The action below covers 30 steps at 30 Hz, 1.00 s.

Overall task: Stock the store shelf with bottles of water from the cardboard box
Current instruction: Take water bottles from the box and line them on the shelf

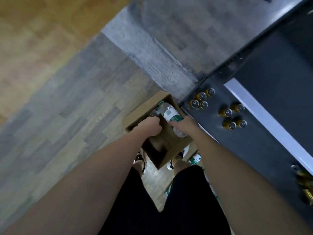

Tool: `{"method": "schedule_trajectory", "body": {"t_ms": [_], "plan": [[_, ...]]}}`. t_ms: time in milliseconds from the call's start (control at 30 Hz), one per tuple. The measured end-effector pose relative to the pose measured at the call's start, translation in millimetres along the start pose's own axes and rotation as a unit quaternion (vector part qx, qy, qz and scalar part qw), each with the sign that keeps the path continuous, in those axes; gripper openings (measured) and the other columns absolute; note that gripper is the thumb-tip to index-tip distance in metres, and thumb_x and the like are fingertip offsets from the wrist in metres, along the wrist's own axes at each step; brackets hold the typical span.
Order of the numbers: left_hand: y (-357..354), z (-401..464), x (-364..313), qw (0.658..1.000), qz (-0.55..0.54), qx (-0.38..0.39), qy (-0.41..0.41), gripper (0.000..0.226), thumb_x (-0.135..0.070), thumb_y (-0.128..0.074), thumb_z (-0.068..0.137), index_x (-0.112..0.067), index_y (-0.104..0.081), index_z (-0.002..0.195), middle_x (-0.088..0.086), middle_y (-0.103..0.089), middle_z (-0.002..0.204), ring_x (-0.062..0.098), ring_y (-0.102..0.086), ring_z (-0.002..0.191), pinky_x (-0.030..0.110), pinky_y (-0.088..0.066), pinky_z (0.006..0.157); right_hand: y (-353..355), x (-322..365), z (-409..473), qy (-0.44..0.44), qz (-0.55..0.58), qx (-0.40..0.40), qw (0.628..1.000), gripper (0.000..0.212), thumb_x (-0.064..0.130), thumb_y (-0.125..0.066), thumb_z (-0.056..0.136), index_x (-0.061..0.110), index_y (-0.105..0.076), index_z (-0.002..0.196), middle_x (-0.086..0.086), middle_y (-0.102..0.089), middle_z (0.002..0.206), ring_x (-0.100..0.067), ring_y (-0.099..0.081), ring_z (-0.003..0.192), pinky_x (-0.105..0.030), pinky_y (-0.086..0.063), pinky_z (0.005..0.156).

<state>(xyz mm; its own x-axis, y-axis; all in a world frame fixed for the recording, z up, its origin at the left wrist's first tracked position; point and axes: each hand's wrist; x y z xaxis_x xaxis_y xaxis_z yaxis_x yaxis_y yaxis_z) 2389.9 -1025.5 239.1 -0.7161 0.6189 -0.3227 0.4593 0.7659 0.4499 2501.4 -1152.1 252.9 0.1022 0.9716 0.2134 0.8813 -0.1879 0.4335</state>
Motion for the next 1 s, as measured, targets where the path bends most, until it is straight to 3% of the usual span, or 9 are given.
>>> {"method": "schedule_trajectory", "body": {"t_ms": [133,200,300,400,467,600,700,867,1000], "plan": [[62,-73,-34,0.995,0.070,-0.017,-0.066,0.024,-0.024,-0.047,0.097,-0.005,-0.062,0.102,0.015,-0.064,0.108,0.031,-0.059,0.092,0.031,-0.043,0.072,47,31,-84,0.036,0.049,-0.060,0.996,0.094,0.058,-0.079,0.071,0.003,-0.043,0.139,-0.011,-0.056,0.132,-0.030,-0.058,0.113,-0.034,-0.050,0.082],[87,-106,-50,0.991,0.095,-0.033,-0.086,0.019,-0.020,-0.048,0.096,-0.008,-0.062,0.099,0.012,-0.064,0.106,0.029,-0.058,0.091,0.030,-0.041,0.073,66,40,-122,0.047,0.071,-0.074,0.994,0.097,0.061,-0.077,0.071,0.003,-0.042,0.141,-0.011,-0.056,0.131,-0.030,-0.060,0.110,-0.033,-0.051,0.076],[118,-143,-71,0.983,0.125,-0.072,-0.113,0.026,-0.015,-0.048,0.095,-0.003,-0.063,0.113,0.010,-0.063,0.113,0.030,-0.059,0.107,0.033,-0.043,0.082,85,45,-168,0.083,0.133,-0.119,0.980,0.087,0.065,-0.077,0.059,0.010,-0.056,0.123,-0.009,-0.064,0.115,-0.027,-0.065,0.095,-0.039,-0.058,0.079],[146,-172,-91,0.972,0.157,-0.101,-0.140,0.031,-0.018,-0.051,0.093,-0.002,-0.062,0.117,0.012,-0.063,0.121,0.031,-0.058,0.110,0.033,-0.045,0.088,101,47,-207,0.123,0.227,-0.162,0.952,0.072,0.063,-0.078,0.054,0.017,-0.063,0.108,-0.003,-0.070,0.101,-0.019,-0.068,0.084,-0.035,-0.059,0.075],[163,-191,-108,0.965,0.173,-0.120,-0.157,0.030,-0.016,-0.051,0.093,0.002,-0.063,0.114,0.019,-0.064,0.120,0.034,-0.060,0.109,0.032,-0.046,0.085,114,48,-236,0.155,0.279,-0.169,0.932,0.071,0.062,-0.078,0.056,0.019,-0.063,0.111,0.000,-0.072,0.100,-0.016,-0.070,0.083,-0.033,-0.058,0.075],[195,-226,-145,0.953,0.174,-0.168,-0.184,0.024,-0.017,-0.052,0.096,-0.005,-0.063,0.114,0.012,-0.062,0.120,0.029,-0.059,0.104,0.027,-0.041,0.080,150,51,-281,0.227,0.338,-0.190,0.894,0.061,0.059,-0.076,0.072,0.024,-0.055,0.116,0.009,-0.066,0.101,-0.010,-0.066,0.089,-0.033,-0.055,0.082],[211,-243,-175,0.936,0.193,-0.197,-0.217,0.022,-0.017,-0.050,0.095,-0.002,-0.062,0.106,0.017,-0.060,0.121,0.030,-0.058,0.102,0.033,-0.046,0.084,173,50,-304,0.273,0.369,-0.209,0.863,0.075,0.066,-0.078,0.065,0.026,-0.054,0.124,0.007,-0.067,0.115,-0.012,-0.067,0.098,-0.036,-0.054,0.091],[236,-289,-224,0.900,0.229,-0.258,-0.269,0.028,-0.019,-0.052,0.095,-0.003,-0.066,0.113,0.014,-0.063,0.117,0.031,-0.060,0.109,0.034,-0.049,0.089,213,49,-347,0.334,0.416,-0.246,0.809,0.071,0.052,-0.085,0.065,0.019,-0.057,0.121,0.002,-0.067,0.116,-0.016,-0.067,0.102,-0.037,-0.052,0.094],[256,-307,-255,0.869,0.238,-0.328,-0.285,0.024,-0.025,-0.054,0.087,-0.012,-0.072,0.097,0.011,-0.068,0.106,0.029,-0.062,0.103,0.030,-0.050,0.086,249,39,-371,0.363,0.445,-0.267,0.774,0.072,0.045,-0.091,0.055,0.014,-0.057,0.110,-0.005,-0.068,0.111,-0.022,-0.070,0.090,-0.041,-0.057,0.080]]}}
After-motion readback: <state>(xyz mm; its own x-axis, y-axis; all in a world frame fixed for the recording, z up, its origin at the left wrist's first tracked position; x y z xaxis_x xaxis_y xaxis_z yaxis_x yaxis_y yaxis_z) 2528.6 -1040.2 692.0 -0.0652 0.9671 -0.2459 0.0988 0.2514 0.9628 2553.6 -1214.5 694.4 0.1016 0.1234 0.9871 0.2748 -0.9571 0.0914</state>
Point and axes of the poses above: each hand's wrist, its own z-axis towards the middle knuckle, its own y-axis out of the back of the hand, x = y × z
